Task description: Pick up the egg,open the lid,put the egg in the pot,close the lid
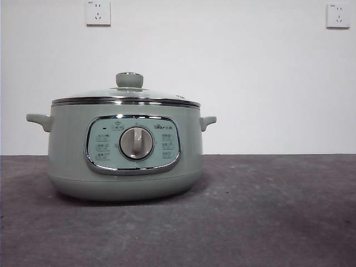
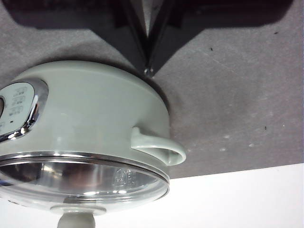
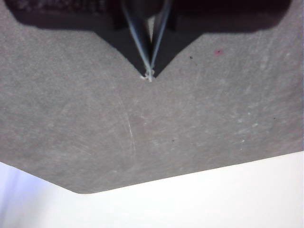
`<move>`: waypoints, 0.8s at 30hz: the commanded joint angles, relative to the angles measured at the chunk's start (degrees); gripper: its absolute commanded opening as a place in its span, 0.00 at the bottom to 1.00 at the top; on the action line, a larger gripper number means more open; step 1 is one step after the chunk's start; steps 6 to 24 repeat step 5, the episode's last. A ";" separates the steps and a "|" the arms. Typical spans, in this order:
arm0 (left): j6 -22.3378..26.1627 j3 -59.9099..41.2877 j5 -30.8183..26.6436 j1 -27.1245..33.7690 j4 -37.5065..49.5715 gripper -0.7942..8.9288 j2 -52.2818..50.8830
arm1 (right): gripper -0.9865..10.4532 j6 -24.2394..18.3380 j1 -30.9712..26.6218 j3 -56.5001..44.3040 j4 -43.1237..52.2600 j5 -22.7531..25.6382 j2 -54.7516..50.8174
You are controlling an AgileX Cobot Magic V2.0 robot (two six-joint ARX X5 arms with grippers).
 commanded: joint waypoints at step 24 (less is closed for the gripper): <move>-0.48 -0.61 -0.17 0.17 0.33 0.08 0.00 | 0.09 0.57 -0.07 -0.39 -0.24 -0.11 -0.09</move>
